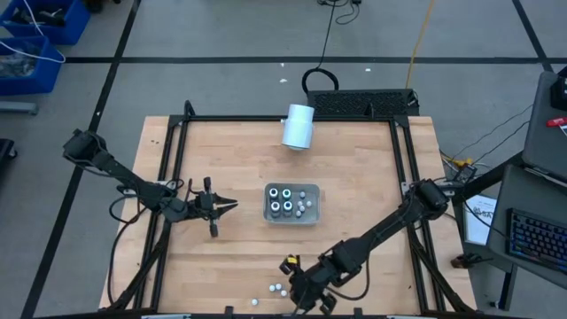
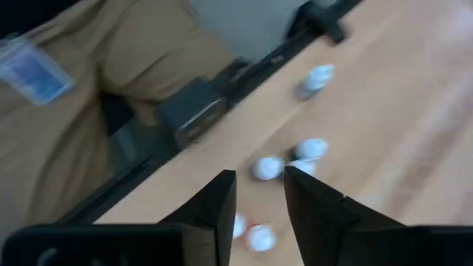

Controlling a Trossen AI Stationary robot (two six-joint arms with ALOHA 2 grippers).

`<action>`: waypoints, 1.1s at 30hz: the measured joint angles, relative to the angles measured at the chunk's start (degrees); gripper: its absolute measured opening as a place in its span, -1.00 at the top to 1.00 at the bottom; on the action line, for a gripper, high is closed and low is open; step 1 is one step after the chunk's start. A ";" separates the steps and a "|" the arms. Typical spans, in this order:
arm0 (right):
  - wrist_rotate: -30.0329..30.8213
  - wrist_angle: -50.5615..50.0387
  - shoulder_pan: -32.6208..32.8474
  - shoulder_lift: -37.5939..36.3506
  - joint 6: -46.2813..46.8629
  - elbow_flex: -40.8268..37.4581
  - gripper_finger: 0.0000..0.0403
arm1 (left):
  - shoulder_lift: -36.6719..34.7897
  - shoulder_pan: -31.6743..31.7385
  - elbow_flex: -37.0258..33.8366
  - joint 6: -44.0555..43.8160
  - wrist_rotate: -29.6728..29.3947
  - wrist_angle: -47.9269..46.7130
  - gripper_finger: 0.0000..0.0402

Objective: Pick & Place food coloring
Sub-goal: Put the small yellow food coloring bottle into the gray bin

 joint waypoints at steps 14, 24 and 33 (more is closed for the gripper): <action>0.40 4.20 0.64 5.46 -3.20 -0.08 0.42 | 0.02 0.02 0.07 -0.43 3.40 -0.83 0.77; 6.76 2.27 1.49 5.17 -2.19 -1.52 0.42 | 0.02 0.00 0.07 -0.52 3.41 -0.91 0.77; 11.16 0.50 1.23 3.72 2.77 -1.52 0.42 | 0.02 0.00 0.07 -0.68 3.41 -0.88 0.77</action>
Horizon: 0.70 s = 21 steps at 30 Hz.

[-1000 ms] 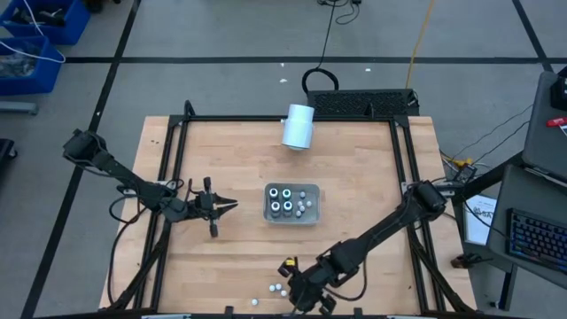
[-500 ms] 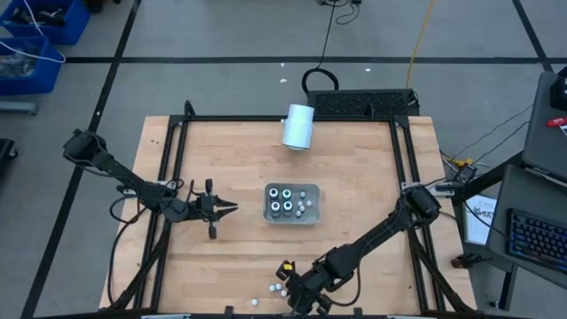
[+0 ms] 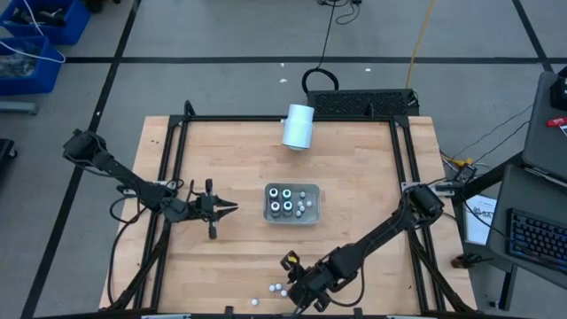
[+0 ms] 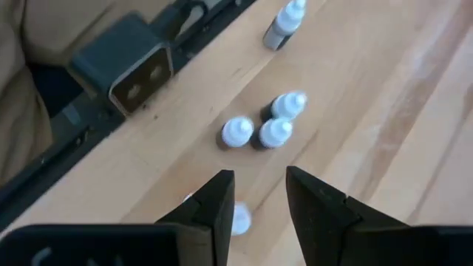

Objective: Pick & Place food coloring
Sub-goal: Put the small yellow food coloring bottle into the gray bin

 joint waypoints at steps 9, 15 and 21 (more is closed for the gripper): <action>-0.42 4.39 -0.63 0.13 -1.17 -0.02 0.42 | 0.00 0.02 0.00 -0.15 -0.02 -0.02 0.77; -0.46 -1.11 -1.85 -0.17 1.48 -0.02 0.42 | 0.00 0.00 0.00 -0.13 -0.02 -0.05 0.77; -4.74 -6.30 -3.13 -0.28 2.53 -0.02 0.42 | -0.01 0.00 0.00 -0.13 -0.02 -0.43 0.77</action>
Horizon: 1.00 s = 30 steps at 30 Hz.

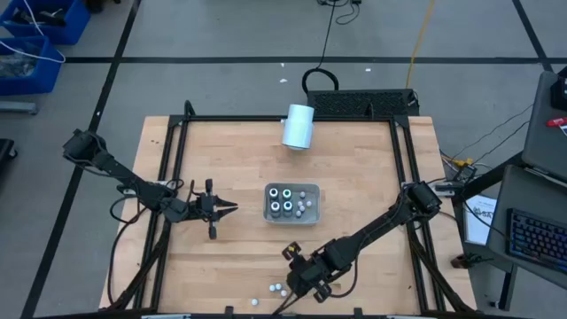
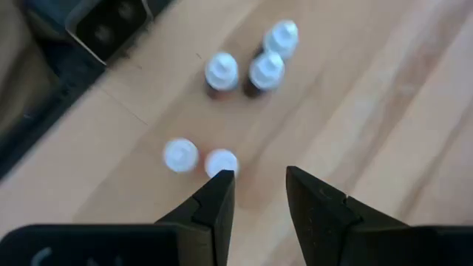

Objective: Pick & Place food coloring
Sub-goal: Put the small yellow food coloring bottle into the gray bin

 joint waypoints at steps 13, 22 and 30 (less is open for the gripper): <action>-3.33 0.83 -0.17 -0.01 -1.58 0.00 0.42 | 0.01 0.00 -0.02 -0.33 0.00 -0.01 0.77; -3.31 3.47 0.17 0.01 -6.68 -2.34 0.42 | 0.01 0.00 -0.03 -0.63 0.00 -0.01 0.77; -3.26 6.12 0.23 -0.03 -7.33 -4.22 0.42 | 0.01 0.00 -0.04 -0.63 0.00 -0.12 0.77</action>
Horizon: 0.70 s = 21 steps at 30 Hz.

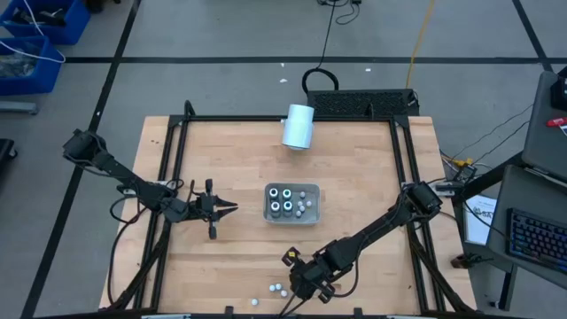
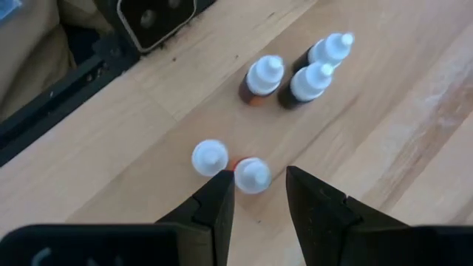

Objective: Pick & Place food coloring
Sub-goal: Put the small yellow food coloring bottle into the gray bin

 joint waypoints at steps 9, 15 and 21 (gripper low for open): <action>-0.04 1.86 0.00 0.00 -0.03 -0.39 0.42 | -0.02 0.00 0.00 0.00 0.00 -0.04 0.77; -0.04 4.57 0.00 0.02 -1.33 -2.32 0.42 | 0.00 0.00 0.00 0.02 0.00 -0.43 0.77; -0.07 5.40 0.00 0.02 -1.51 -2.80 0.42 | -0.01 0.00 0.00 -0.04 0.00 -0.95 0.77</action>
